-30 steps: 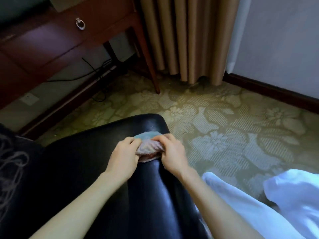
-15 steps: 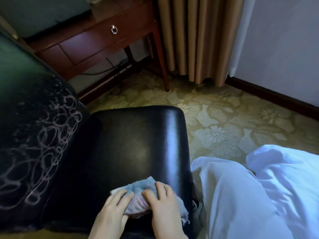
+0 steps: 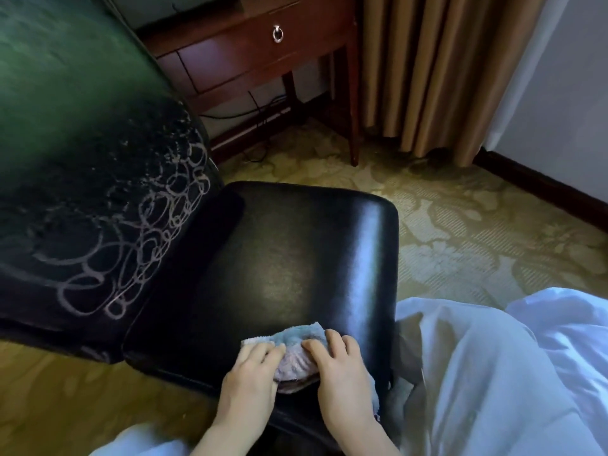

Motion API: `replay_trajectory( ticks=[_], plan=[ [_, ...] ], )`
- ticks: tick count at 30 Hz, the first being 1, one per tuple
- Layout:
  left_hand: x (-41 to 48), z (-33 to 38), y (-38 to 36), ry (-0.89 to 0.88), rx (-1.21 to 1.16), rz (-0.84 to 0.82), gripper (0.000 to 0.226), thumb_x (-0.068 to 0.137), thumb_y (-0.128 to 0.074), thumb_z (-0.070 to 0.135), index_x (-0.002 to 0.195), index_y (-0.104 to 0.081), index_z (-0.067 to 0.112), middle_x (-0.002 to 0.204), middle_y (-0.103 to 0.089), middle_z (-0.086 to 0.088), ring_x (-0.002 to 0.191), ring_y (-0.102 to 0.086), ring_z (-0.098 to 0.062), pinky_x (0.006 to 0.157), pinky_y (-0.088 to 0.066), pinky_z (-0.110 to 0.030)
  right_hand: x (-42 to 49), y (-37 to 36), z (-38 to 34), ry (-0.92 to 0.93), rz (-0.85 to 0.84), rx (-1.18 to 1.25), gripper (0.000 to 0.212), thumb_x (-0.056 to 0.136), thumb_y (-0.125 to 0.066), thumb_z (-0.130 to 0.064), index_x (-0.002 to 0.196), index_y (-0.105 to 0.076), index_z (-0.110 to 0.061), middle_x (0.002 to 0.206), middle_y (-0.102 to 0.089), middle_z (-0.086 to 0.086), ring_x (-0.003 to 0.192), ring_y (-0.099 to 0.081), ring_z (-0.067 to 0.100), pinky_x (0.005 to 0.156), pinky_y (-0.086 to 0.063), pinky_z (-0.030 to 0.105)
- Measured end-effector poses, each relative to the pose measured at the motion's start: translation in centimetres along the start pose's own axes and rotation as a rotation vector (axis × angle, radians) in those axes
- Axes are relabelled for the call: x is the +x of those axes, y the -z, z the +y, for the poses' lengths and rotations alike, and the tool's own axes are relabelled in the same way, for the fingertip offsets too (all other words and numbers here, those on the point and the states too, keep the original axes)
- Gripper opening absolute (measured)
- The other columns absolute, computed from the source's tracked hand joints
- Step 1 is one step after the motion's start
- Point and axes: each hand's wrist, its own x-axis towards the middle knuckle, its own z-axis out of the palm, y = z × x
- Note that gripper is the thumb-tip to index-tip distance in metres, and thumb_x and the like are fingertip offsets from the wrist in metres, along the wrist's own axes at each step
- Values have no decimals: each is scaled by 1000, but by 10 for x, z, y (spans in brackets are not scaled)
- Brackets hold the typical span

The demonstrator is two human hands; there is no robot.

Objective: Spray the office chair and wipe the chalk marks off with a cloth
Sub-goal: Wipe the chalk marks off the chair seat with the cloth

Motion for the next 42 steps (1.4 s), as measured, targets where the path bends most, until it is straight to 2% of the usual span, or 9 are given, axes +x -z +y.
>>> replay_trajectory(
  ticks=[4, 11, 14, 17, 21, 27, 33, 37, 42],
  plan=[
    [20, 13, -3, 63, 20, 2, 61, 43, -89, 4, 100, -72, 15, 93, -65, 5, 91, -63, -19, 44, -55, -28, 24, 4, 13, 52, 23, -30, 35, 72, -38, -20, 91, -68, -24, 96, -62, 1, 79, -57, 25, 54, -51, 33],
    [75, 32, -5, 97, 108, 6, 51, 52, -88, 6, 99, -72, 14, 92, -65, -3, 88, -64, -27, 43, -49, -30, 81, 14, 41, 78, -49, -26, 33, 77, -44, -16, 99, -68, -23, 97, -60, 1, 84, -55, 29, 58, -46, 30],
    [102, 39, -3, 150, 103, -8, 42, 78, -70, 7, 119, -63, 14, 112, -60, -5, 108, -54, -28, 63, -52, -39, 108, 18, 51, 77, -91, -16, 34, 78, -58, -4, 107, -68, -20, 105, -61, 8, 95, -54, 34, 66, -48, 36],
    [127, 43, -7, 187, 135, -8, 40, 95, -49, 15, 134, -48, 21, 127, -47, -1, 119, -41, -23, 80, -47, -36, 136, 21, 61, 77, -129, -10, 38, 84, -54, -5, 116, -64, -23, 113, -58, 7, 103, -48, 33, 78, -49, 42],
    [153, 53, -6, 228, 132, 12, 36, 95, -51, 19, 131, -49, 20, 125, -48, -3, 115, -43, -23, 82, -44, -34, 172, 25, 74, 121, -197, -29, 41, 87, -51, -7, 122, -58, -28, 116, -54, 3, 105, -45, 29, 85, -46, 43],
    [182, 64, -4, 333, 99, 37, 30, 92, -58, 19, 121, -54, 19, 117, -52, -4, 109, -48, -22, 81, -41, -31, 209, 31, 81, 135, -276, -24, 45, 88, -49, -5, 123, -57, -31, 118, -51, 3, 105, -45, 27, 83, -47, 42],
    [159, 93, 0, 446, -29, 39, 14, 90, -58, 14, 103, -59, 18, 112, -56, -1, 113, -48, -21, 88, -49, -37, 153, 43, 75, 32, -187, -97, 42, 91, -47, -10, 128, -52, -28, 121, -47, 4, 106, -43, 29, 77, -39, 33],
    [113, 110, -3, 454, -72, 18, 17, 91, -52, 12, 104, -61, 19, 117, -55, 0, 114, -47, -21, 87, -49, -38, 89, 45, 71, -76, -68, 48, 40, 87, -53, -7, 123, -59, -25, 126, -50, 5, 106, -44, 31, 87, -43, 36],
    [36, 106, -5, 348, 51, 15, 27, 92, -46, 12, 112, -61, 21, 123, -53, 3, 117, -45, -22, 85, -46, -36, 6, 28, 43, -271, -13, 344, 55, 63, -48, 7, 104, -68, -23, 117, -57, 7, 88, -51, 33, 78, -37, 30]
  ],
)
